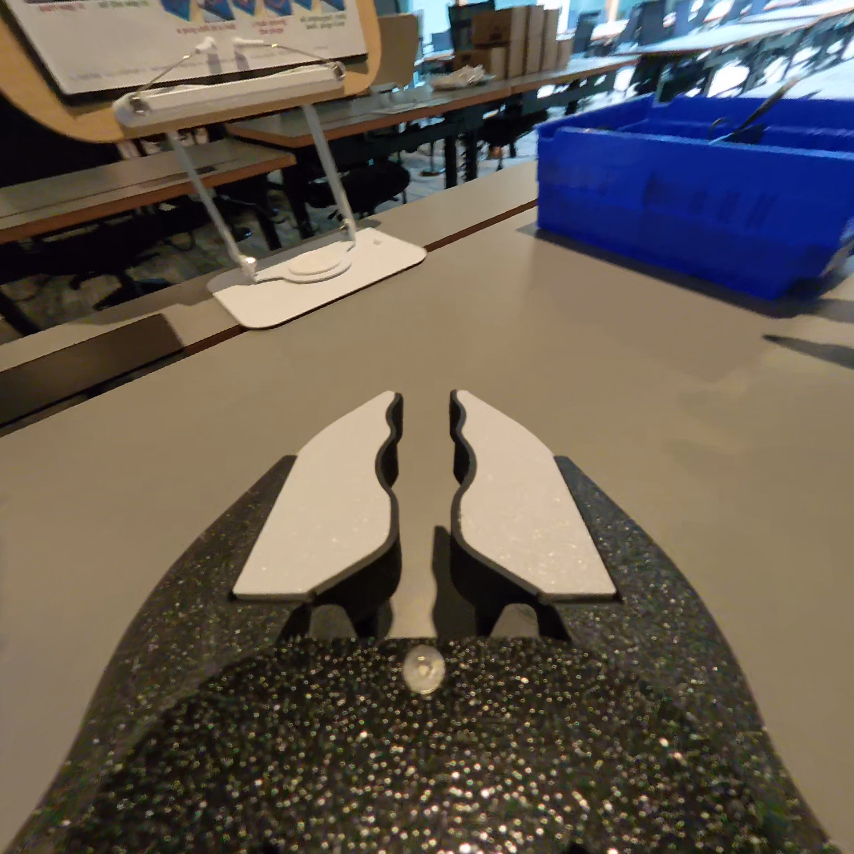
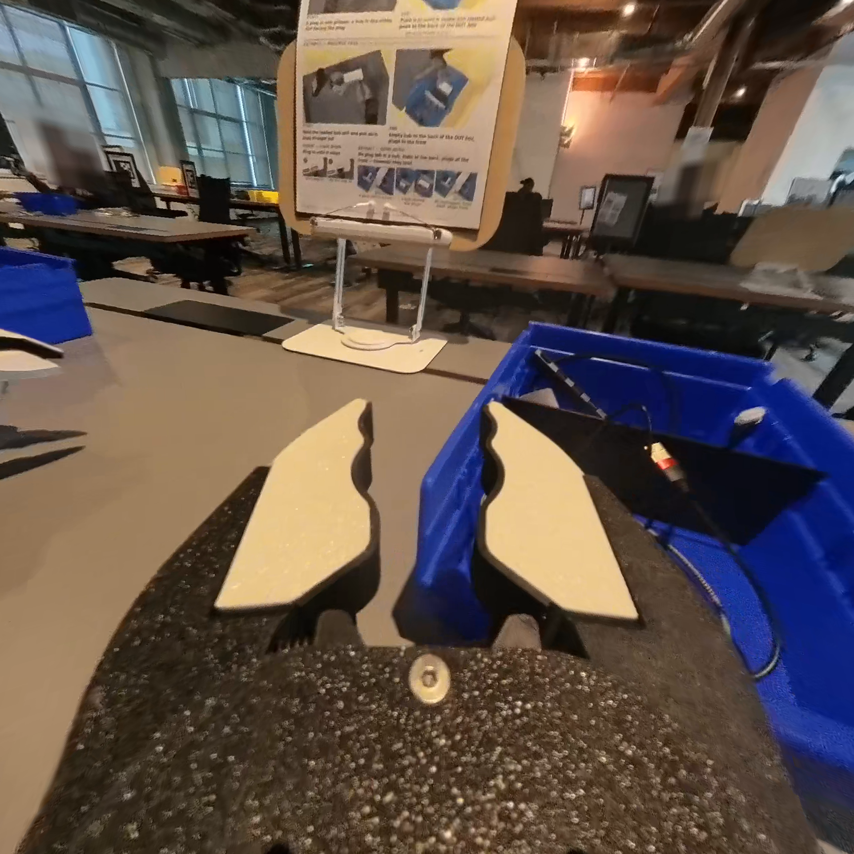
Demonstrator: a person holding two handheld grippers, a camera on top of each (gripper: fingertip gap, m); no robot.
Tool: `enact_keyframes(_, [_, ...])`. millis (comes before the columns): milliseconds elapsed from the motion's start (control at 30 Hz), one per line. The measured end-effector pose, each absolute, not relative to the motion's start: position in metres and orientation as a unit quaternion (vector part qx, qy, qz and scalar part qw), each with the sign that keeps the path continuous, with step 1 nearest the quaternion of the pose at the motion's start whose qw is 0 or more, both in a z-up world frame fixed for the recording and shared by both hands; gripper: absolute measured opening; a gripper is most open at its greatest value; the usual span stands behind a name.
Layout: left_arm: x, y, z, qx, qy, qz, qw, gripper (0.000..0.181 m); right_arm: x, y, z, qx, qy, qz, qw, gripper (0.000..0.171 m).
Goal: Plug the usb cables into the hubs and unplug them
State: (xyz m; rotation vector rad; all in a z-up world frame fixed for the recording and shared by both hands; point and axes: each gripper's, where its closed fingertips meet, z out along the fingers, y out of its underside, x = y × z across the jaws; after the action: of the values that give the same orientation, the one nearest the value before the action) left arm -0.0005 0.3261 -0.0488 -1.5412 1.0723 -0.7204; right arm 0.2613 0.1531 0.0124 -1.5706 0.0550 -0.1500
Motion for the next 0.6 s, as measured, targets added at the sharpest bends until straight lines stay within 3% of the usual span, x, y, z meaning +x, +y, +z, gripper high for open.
enact_keyframes(233, [-0.062, 0.348, -0.045, -0.667, 0.417, -0.182, 0.589, 0.026, 0.27, 0.156, -0.015, -0.759, 0.024, -0.101, 0.643, 0.052])
enact_keyframes(433, [-0.115, 0.358, -0.027, -0.671, 0.352, -0.159, 0.633, 0.026, 0.276, 0.159, -0.048, -0.808, 0.017, -0.157, 0.567, 0.054])
enact_keyframes(600, [-0.153, 0.356, -0.01, -0.655, 0.311, -0.14, 0.674, 0.026, 0.277, 0.161, -0.054, -0.813, 0.015, -0.165, 0.558, 0.053])
